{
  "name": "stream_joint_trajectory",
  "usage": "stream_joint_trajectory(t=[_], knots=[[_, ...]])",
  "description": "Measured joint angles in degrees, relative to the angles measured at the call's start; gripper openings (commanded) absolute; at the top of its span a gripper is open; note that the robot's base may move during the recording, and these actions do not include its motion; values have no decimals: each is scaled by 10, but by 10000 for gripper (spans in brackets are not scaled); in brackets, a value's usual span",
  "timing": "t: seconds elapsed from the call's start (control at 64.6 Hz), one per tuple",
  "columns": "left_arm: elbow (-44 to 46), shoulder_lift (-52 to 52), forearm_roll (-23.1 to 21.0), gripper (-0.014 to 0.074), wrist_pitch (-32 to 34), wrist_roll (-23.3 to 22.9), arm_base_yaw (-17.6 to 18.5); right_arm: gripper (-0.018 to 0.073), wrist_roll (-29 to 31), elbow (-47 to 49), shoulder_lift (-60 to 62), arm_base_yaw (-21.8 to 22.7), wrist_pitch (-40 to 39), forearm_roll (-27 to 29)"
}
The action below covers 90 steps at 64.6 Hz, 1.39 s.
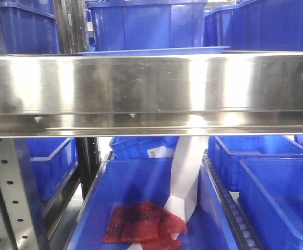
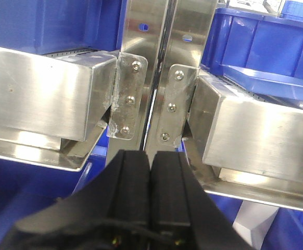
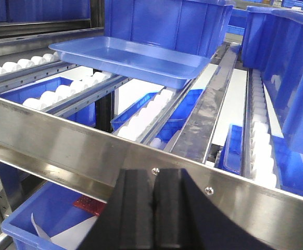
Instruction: Grab blue tray and place on right shelf
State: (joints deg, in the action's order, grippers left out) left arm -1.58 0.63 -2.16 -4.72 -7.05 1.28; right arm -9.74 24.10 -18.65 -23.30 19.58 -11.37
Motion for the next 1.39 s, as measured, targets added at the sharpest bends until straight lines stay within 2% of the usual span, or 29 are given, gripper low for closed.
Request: stream_joint_trajectory(t=[0.464, 0.557, 0.696, 0.82, 0.928, 1.16, 1.392], knots=[[0, 0, 0, -48, 0, 1, 0, 58, 5, -19, 0, 3, -6, 0], [0, 0, 0, -48, 0, 1, 0, 58, 16, -44, 1, 30, -15, 27], [0, 0, 0, -48, 0, 1, 0, 58, 18, -94, 20, 114, -40, 80], [0, 0, 0, -48, 0, 1, 0, 58, 19, -134, 54, 176, -67, 101], [0, 0, 0, -48, 0, 1, 0, 58, 20, -170, 94, 207, -97, 104], [0, 0, 0, -48, 0, 1, 0, 58, 25, -252, 187, 224, -139, 105], [0, 0, 0, -48, 0, 1, 0, 58, 25, -257, 193, 224, -138, 105]])
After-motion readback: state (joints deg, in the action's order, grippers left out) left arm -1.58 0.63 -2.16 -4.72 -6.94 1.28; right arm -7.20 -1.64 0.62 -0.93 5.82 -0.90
